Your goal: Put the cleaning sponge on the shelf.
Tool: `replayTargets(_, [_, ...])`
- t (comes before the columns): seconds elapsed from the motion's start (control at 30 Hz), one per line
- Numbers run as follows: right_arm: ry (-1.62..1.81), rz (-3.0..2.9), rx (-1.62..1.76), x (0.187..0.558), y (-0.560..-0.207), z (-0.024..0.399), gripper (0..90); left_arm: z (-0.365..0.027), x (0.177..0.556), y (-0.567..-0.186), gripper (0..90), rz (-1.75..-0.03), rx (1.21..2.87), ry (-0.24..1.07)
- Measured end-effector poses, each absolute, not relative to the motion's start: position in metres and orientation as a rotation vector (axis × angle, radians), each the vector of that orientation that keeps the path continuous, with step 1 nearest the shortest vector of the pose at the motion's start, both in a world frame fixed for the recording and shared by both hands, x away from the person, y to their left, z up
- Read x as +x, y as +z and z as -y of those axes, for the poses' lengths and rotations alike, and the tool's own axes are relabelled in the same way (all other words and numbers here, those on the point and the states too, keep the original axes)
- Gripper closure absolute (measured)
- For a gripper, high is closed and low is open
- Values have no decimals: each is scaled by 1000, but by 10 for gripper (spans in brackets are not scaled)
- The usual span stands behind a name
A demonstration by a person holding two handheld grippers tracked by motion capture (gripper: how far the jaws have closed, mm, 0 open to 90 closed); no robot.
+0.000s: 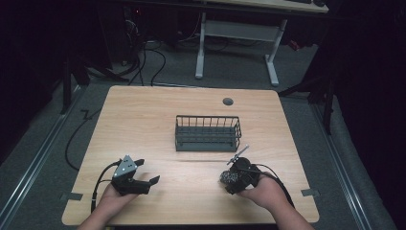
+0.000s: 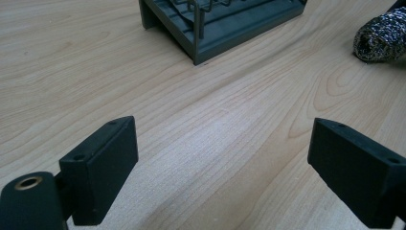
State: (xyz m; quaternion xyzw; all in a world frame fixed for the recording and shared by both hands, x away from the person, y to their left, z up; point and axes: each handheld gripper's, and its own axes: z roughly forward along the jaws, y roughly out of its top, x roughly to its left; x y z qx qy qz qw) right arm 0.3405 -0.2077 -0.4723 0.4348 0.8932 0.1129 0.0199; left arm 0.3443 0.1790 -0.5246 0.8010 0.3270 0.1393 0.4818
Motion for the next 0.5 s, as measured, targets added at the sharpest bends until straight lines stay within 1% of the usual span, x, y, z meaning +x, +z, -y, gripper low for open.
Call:
replayTargets(0.07, [356,-2774,1362,339,-471,208,239,-179,344,-524,107,-796,1952,341])
replayTargets(0.1, [373,-2788,1298,341,-471,209,238,-179,344,-524,107,-796,1952,342])
replayTargets(0.13, [353,-2767,1357,339,-469,207,237,-179,344,-524,107,-797,1952,343])
replayTargets(0.37, [363,-2758,1330,352,-465,205,235,-179,345,-525,107,-796,1953,342])
replayTargets(0.43, [356,-2802,1246,357,-472,202,268,-180,345,-525,107,-799,1952,343])
replayTargets(0.5, [328,-2828,1231,357,-480,198,309,-181,345,-525,107,-803,1950,342])
